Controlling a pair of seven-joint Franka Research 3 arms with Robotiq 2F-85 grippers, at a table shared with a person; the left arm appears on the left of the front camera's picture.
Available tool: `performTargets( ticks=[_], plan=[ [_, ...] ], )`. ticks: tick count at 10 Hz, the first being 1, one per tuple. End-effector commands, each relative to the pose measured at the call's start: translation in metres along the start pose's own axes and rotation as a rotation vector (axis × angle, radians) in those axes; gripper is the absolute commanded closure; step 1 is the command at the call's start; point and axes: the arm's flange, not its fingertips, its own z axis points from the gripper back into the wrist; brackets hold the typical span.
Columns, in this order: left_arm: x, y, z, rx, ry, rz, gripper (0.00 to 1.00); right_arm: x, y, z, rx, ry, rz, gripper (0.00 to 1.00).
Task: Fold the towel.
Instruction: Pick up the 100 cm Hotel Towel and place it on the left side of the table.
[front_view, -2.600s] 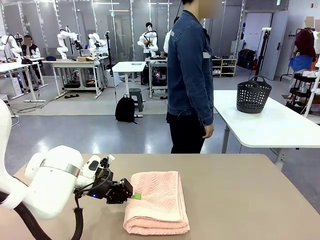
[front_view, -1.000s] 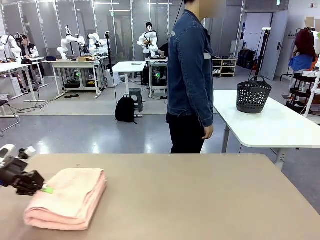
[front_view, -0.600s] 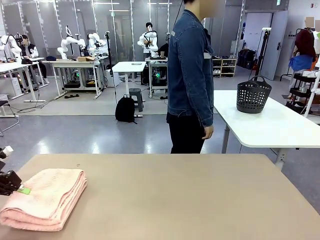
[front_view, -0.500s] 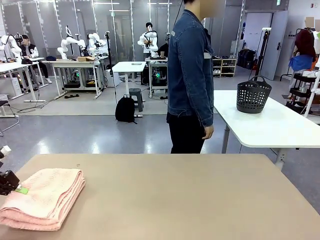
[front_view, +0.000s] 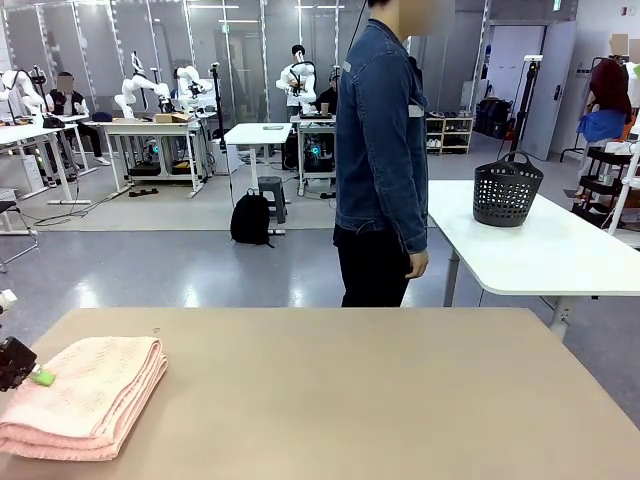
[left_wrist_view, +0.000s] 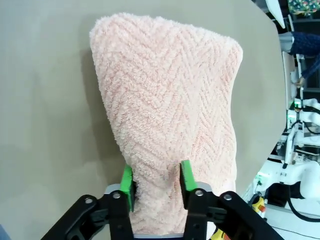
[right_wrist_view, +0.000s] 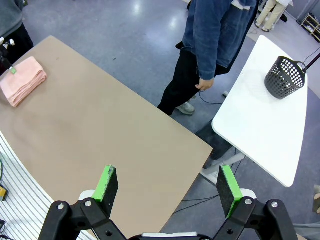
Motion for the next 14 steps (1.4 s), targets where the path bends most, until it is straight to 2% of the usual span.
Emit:
performTargets(
  ticks=[1, 3, 4, 6, 8, 9, 11, 12, 14],
  plan=[
    [-0.01, -0.007, 0.012, 0.074, -0.031, -0.046, 0.0, -0.001, 0.002, -0.001, -0.002, 0.011, 0.002, 0.0],
    [-0.017, -0.025, 0.032, 0.126, -0.101, -0.102, 0.04, -0.001, 0.002, -0.001, -0.002, 0.011, 0.002, 0.0],
    [-0.022, -0.038, 0.041, 0.163, -0.132, -0.167, 0.0, -0.001, 0.002, -0.001, -0.002, 0.011, 0.002, 0.0],
    [-0.035, -0.073, 0.053, 0.237, -0.196, -0.311, 0.0, -0.001, 0.002, -0.001, -0.002, 0.011, 0.002, 0.0],
    [-0.05, -0.107, 0.054, 0.276, -0.233, -0.471, 0.0, -0.001, 0.002, -0.001, -0.002, 0.011, 0.002, 0.0],
    [-0.055, -0.116, 0.047, 0.306, -0.244, -0.506, 0.0, -0.001, 0.002, -0.001, -0.002, 0.011, 0.002, 0.0],
    [-0.06, -0.129, 0.039, 0.305, -0.27, -0.517, 0.0, -0.001, 0.002, -0.001, -0.002, 0.011, 0.002, 0.0],
    [-0.039, -0.119, 0.059, 0.274, -0.235, -0.492, 0.0, -0.001, 0.002, -0.001, -0.002, 0.011, 0.002, 0.0],
    [-0.039, -0.119, 0.059, 0.274, -0.235, -0.492, 0.0, -0.001, 0.002, -0.001, -0.002, 0.011, 0.002, 0.0]
  ],
)
